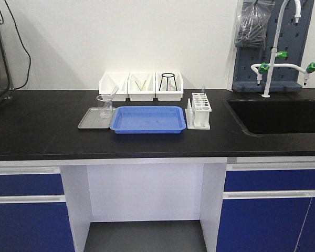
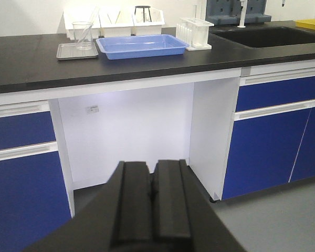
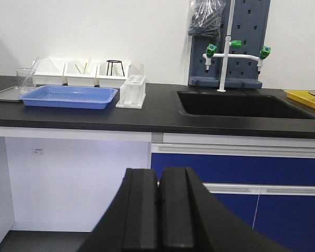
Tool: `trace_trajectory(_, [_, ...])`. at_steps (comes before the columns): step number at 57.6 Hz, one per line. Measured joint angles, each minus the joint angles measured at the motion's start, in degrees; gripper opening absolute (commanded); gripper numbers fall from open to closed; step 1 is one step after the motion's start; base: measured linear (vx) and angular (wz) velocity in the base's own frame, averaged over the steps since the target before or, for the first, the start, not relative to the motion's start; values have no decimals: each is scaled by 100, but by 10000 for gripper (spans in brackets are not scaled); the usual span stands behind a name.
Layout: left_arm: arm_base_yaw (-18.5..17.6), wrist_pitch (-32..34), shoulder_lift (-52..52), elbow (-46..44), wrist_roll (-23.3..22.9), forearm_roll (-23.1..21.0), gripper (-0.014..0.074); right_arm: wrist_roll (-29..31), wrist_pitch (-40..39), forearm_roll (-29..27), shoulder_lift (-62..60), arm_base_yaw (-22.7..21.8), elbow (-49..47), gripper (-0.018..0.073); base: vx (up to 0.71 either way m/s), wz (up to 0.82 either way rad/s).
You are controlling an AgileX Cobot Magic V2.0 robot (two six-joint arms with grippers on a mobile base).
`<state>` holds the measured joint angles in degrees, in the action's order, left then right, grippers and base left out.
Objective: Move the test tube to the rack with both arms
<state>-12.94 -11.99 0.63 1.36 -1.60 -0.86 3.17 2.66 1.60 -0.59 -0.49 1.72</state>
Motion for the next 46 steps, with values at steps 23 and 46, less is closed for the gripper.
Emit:
trace_trajectory(23, [0, 0, 0, 0, 0, 0, -8, 0, 0, 0, 0, 0, 0, -8, 0, 0])
trace_trajectory(46, [0, 0, 0, 0, 0, 0, -8, 0, 6, 0, 0, 0, 0, -8, 1, 0])
